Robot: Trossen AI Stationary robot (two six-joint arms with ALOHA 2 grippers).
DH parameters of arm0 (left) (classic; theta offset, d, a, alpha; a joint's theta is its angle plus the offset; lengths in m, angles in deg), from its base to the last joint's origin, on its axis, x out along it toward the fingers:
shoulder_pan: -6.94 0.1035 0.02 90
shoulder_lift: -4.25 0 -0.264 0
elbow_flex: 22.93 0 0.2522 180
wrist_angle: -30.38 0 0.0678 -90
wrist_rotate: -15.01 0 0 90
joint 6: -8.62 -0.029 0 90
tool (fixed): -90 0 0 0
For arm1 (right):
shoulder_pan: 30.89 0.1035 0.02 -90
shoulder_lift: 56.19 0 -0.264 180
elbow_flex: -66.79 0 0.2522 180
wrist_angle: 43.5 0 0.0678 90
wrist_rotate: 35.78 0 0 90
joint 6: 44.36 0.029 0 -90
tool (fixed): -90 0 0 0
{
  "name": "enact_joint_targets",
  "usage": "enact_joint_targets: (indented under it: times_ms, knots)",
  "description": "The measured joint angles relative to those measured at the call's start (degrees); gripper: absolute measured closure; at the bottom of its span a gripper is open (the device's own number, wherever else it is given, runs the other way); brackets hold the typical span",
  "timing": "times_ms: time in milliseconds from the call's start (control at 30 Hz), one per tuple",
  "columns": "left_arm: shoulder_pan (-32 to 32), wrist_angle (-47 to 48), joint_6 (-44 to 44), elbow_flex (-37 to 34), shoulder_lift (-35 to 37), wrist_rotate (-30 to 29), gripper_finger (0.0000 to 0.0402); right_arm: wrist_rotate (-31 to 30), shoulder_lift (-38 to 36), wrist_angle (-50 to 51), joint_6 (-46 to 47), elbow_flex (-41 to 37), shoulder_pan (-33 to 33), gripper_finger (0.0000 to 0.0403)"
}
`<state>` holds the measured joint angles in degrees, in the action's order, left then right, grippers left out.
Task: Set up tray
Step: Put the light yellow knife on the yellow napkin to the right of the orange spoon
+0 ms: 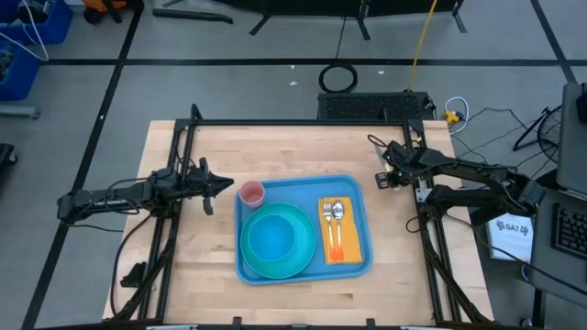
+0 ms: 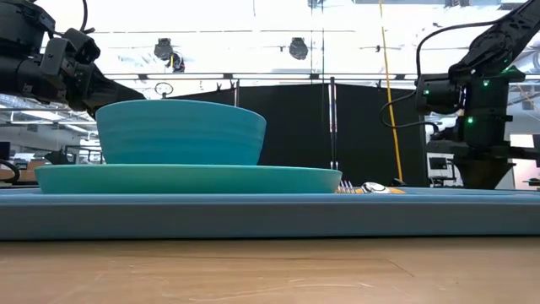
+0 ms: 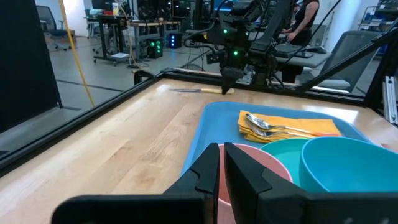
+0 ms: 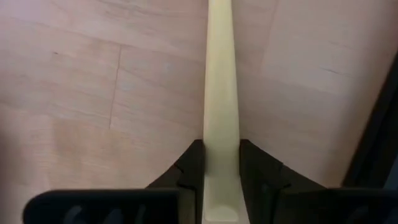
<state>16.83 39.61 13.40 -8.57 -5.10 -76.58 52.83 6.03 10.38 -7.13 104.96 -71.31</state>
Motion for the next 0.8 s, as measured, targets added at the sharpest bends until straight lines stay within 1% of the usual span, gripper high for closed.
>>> enact_joint_targets:
  times_ms: [100, 267, 300, 400, 433, 467, 600, 633, 700, 800]
  knots:
    - [0.0, 0.0, 0.0, 0.0, 0.0, 0.0, 0.0376, 0.75, 0.02, -0.46, -0.34, -0.02, 0.0, 0.0342]
    - [0.0, 0.0, 0.0, 0.0, -0.02, 0.0, 0.0376, 5.88, -2.64, -3.96, 1.19, -0.09, 1.06, 0.0342]
    - [-0.02, 0.02, -0.02, 0.0, -0.02, 0.0, 0.0376, 7.28, -4.01, -4.87, 2.16, -0.13, 1.7, 0.0342]
    - [-0.02, 0.01, -0.01, 0.0, -0.01, 0.0, 0.0376, 16.67, -8.97, -8.48, 6.72, -0.44, 4.13, 0.0342]
    - [-0.02, 0.0, 0.0, 0.0, 0.0, 0.0, 0.0376, 18.75, -10.87, -10.27, 8.43, -0.41, 5.13, 0.0342]
    - [-0.01, -0.01, -0.01, 0.0, 0.0, 0.0, 0.0376, 19.54, -12.83, -12.27, 10.87, -0.29, 6.58, 0.0342]
    - [0.0, 0.01, -0.02, 0.0, -0.02, 0.0, 0.0376, 19.28, -19.23, -17.49, 23.59, -0.26, 15.99, 0.0342]
    - [-0.02, 0.04, 0.0, 0.0, -0.02, 0.0, 0.0376, 18.15, -20.5, -18.83, 26.84, -0.26, 18.89, 0.0342]
    - [-0.02, 0.0, 0.0, 0.0, 0.0, 0.0, 0.0376, 13.93, -22.28, -21.5, 33.23, -0.24, 25.3, 0.0342]
    - [-0.01, 0.0, -0.01, 0.0, -0.01, 0.0, 0.0376, 3.6, -22.92, -23.95, 42.32, -0.22, 36.76, 0.0342]
